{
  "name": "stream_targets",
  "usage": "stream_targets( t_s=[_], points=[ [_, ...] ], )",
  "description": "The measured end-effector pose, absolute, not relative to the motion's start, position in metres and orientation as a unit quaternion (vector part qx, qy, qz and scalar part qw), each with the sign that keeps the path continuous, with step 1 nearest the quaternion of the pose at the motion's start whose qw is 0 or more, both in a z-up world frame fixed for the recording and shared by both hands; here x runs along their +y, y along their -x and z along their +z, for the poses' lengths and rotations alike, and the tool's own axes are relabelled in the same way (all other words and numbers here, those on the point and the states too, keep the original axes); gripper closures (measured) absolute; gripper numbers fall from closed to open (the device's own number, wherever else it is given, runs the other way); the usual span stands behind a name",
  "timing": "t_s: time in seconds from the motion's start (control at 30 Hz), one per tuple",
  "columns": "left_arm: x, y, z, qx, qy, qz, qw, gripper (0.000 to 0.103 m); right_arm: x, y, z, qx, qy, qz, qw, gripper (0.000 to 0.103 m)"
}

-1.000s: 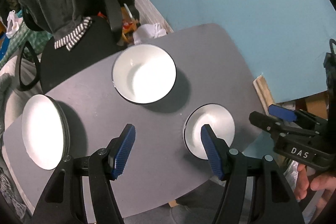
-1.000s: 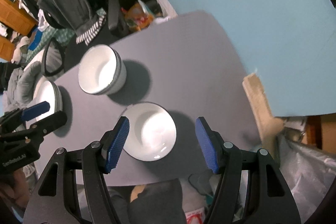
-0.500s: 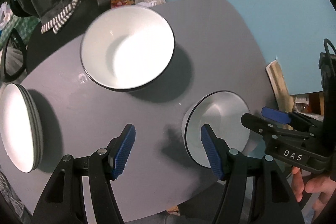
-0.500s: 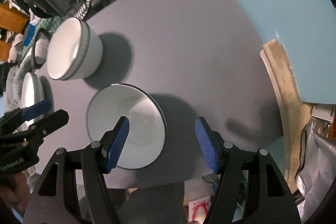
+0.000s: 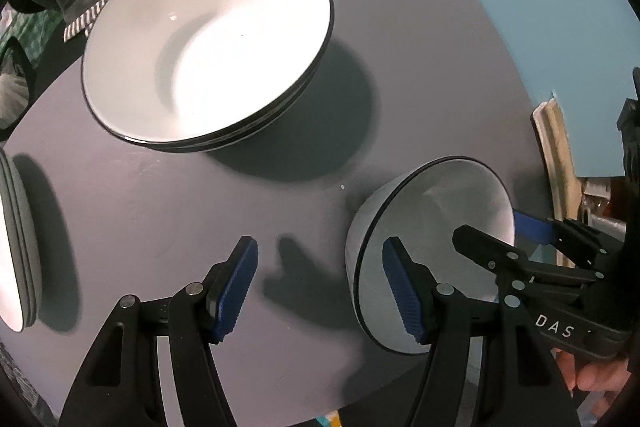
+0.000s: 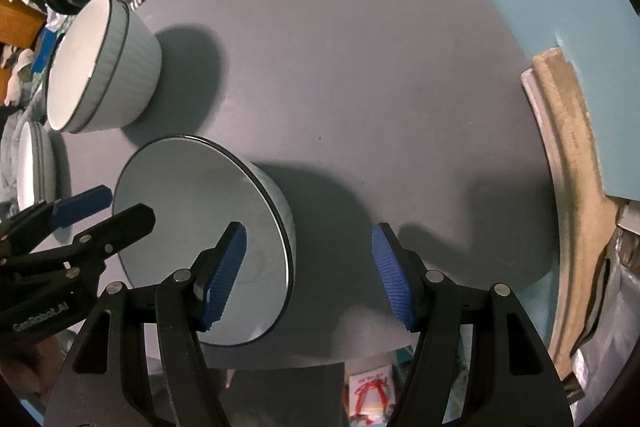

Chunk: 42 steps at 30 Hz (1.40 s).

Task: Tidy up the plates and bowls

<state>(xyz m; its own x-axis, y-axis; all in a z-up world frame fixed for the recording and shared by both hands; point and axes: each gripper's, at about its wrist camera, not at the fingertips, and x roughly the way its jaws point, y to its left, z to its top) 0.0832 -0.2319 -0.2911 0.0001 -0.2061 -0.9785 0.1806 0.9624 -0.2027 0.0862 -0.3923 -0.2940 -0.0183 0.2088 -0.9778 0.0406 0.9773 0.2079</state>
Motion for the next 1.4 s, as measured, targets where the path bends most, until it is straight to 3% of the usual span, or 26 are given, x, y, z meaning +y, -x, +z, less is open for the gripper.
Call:
stream_targets(
  t_s=[0.4, 0.47, 0.77, 0.83, 1.1, 1.2, 1.4],
  points=[
    [-0.225, -0.081, -0.304, 0.701, 0.018, -0.133, 0.700, 0.038, -0.388, -0.085, -0.306, 0.716, -0.082, 0.057, 0.691, 0.039],
    [-0.225, -0.082, -0.305, 0.704, 0.016, -0.139, 0.697, 0.048, -0.386, -0.086, -0.306, 0.715, -0.081, 0.058, 0.692, 0.039],
    [-0.220, -0.085, -0.315, 0.714, 0.025, -0.146, 0.685, 0.067, -0.389, -0.088, -0.305, 0.715, -0.080, 0.068, 0.692, 0.039],
    [-0.220, -0.085, -0.314, 0.713, 0.026, -0.150, 0.684, 0.071, -0.387, -0.090, -0.305, 0.715, -0.077, 0.071, 0.691, 0.053],
    [-0.227, -0.082, -0.308, 0.714, 0.037, -0.160, 0.681, 0.085, -0.385, -0.093, -0.306, 0.717, -0.077, 0.083, 0.688, 0.090],
    [-0.227, -0.077, -0.304, 0.713, 0.043, -0.162, 0.680, 0.091, -0.385, -0.092, -0.306, 0.717, -0.078, 0.087, 0.687, 0.095],
    [-0.234, -0.071, -0.303, 0.712, 0.042, -0.144, 0.686, 0.092, -0.383, -0.095, -0.306, 0.721, -0.068, 0.088, 0.684, 0.095]
  ],
)
